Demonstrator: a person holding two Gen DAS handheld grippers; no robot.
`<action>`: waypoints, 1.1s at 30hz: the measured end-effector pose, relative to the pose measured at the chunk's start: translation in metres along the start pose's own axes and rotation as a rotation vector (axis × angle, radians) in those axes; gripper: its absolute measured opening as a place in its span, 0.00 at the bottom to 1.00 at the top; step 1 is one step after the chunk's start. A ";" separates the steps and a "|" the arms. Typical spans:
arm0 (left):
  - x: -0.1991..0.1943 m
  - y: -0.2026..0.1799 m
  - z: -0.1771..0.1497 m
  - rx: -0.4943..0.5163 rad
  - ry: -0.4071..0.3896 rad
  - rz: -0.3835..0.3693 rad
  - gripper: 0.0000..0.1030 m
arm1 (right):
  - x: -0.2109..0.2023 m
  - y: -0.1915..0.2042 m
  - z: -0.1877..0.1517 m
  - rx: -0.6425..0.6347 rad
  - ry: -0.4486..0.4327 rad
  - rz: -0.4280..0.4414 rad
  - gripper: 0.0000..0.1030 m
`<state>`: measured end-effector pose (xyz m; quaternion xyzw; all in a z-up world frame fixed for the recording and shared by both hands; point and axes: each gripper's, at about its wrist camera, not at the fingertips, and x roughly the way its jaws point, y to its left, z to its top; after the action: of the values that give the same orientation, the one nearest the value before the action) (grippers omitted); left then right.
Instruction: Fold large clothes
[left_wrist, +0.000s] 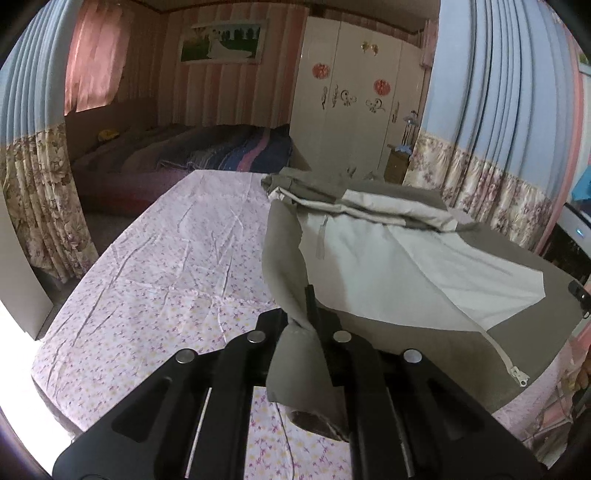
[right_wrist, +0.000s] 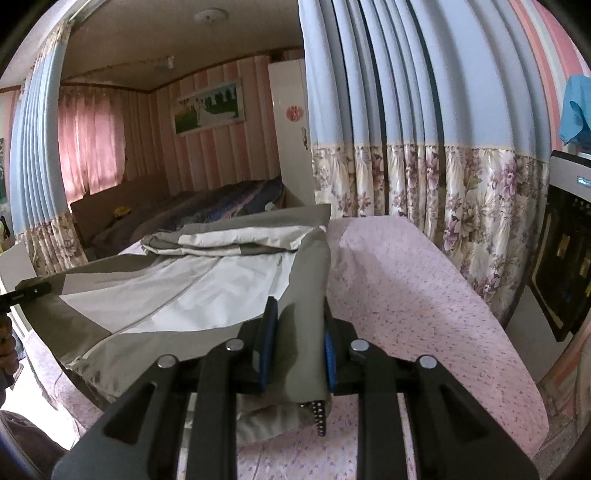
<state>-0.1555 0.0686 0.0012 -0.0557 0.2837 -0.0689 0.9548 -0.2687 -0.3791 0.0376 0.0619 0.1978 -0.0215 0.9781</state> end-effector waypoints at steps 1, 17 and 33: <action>-0.006 0.001 0.001 -0.010 -0.006 -0.006 0.05 | -0.006 0.001 0.001 -0.003 -0.011 -0.001 0.21; -0.009 -0.001 0.064 0.051 -0.130 0.036 0.06 | 0.005 -0.005 0.051 0.008 -0.121 0.048 0.21; 0.191 -0.020 0.235 0.142 -0.148 0.099 0.07 | 0.232 -0.008 0.201 -0.054 -0.085 0.050 0.21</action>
<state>0.1305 0.0337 0.0978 0.0213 0.2091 -0.0371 0.9770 0.0217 -0.4172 0.1295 0.0397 0.1552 0.0057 0.9871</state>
